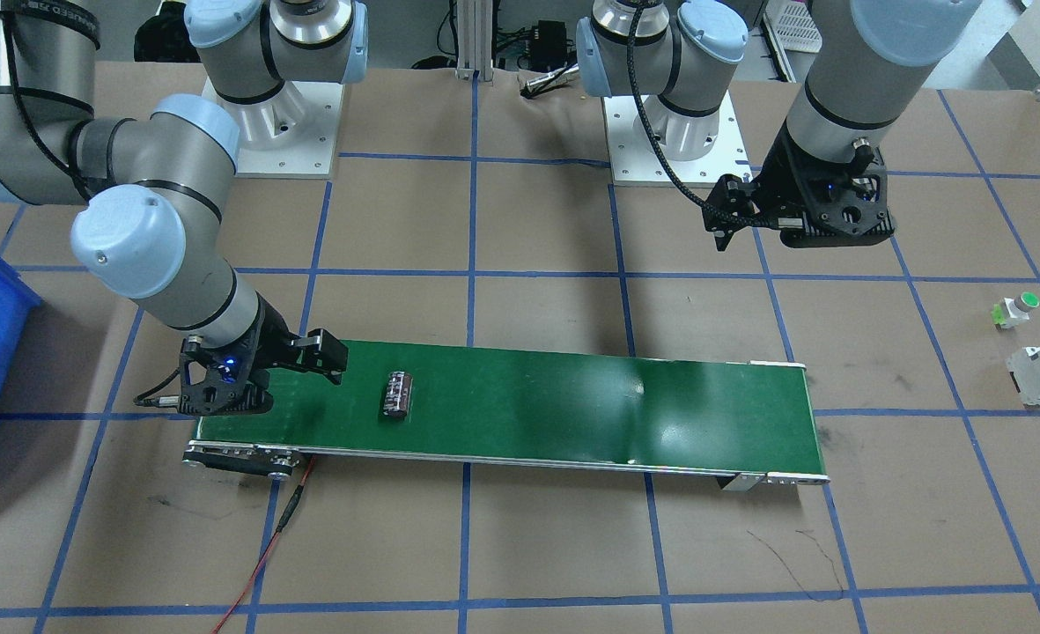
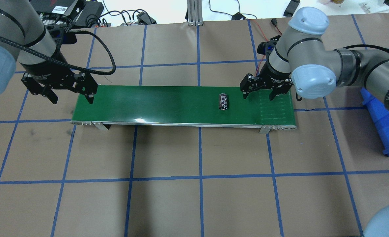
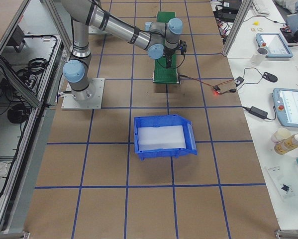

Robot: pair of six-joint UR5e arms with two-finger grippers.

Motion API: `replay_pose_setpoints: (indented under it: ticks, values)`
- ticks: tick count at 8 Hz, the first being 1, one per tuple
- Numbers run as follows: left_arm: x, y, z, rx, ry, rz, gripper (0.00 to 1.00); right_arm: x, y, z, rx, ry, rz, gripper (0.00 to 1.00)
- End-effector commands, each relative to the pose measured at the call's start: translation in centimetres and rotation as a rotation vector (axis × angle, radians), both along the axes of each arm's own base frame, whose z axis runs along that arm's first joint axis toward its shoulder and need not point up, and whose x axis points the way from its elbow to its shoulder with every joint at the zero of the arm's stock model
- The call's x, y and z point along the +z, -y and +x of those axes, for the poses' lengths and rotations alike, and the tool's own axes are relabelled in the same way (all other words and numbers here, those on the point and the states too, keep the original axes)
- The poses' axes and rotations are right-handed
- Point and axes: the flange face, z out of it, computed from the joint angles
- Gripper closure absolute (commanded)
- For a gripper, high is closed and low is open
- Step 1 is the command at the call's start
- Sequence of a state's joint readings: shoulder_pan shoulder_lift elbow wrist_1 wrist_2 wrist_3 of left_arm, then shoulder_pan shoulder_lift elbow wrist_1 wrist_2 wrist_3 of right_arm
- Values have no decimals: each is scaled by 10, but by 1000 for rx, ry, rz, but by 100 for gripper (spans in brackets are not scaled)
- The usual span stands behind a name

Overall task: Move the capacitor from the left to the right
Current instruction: 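Hold the left gripper still while the belt carries the capacitor toward the right gripper, then lower the right gripper onto the capacitor on the belt and grasp it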

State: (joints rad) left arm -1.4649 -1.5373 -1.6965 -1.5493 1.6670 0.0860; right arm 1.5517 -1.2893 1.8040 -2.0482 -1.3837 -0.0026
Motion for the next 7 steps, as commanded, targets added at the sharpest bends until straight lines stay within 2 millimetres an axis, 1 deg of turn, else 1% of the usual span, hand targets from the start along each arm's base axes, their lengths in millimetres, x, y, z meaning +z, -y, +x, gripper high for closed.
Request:
replay_pose_setpoints:
  ticks: [1,4,5,7]
  values:
    - [2,0,1,-8,0,-2,0,2,-4,22,20,-11,-18,2]
    - [2,0,1,-8,0,-2,0,-3,-4,21,24,-37,-9,3]
    - [2,0,1,-6,0,-2,0,-8,-3,21,29,-39,-1,3]
    - [0,0,1,-6,0,1,0,-12,-2,18,38,-68,4,4]
